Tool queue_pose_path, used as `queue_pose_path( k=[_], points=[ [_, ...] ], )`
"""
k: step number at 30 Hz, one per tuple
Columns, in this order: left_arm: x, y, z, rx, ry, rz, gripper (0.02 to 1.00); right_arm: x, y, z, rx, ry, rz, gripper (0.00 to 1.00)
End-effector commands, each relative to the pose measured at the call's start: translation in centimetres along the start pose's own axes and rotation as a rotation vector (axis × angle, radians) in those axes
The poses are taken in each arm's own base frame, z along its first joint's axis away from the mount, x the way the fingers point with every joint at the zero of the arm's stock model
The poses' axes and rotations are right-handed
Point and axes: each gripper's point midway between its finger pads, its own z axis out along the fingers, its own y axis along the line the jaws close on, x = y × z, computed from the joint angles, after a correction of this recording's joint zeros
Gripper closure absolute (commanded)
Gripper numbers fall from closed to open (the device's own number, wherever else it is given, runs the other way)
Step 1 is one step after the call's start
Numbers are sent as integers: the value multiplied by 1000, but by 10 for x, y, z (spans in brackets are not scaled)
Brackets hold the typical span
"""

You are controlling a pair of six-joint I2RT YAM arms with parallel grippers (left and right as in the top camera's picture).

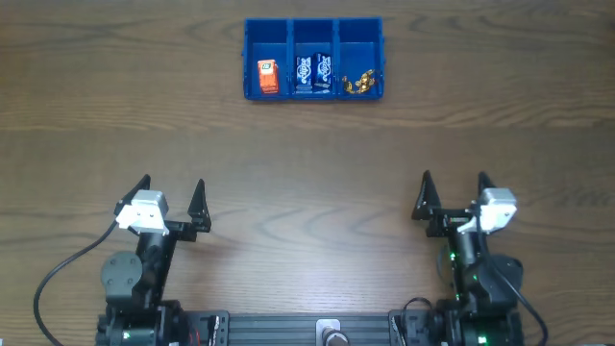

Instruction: Sort Candies Into Trays

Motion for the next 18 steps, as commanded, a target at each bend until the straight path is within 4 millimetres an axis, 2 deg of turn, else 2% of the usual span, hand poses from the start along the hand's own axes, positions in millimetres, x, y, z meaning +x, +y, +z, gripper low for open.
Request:
queue_pose_path(
  k=[1, 5, 9, 18],
  points=[
    [16, -1, 1, 11, 45, 7, 20, 32, 1, 7, -29, 34, -54, 3],
    [16, -1, 1, 11, 45, 7, 20, 31, 13, 7, -84, 28, -189, 3],
    [16, -1, 1, 11, 45, 7, 20, 33, 17, 6, -103, 30, -238, 3],
    [16, -1, 1, 11, 45, 7, 20, 32, 6, 7, -55, 30, -250, 3]
  ],
)
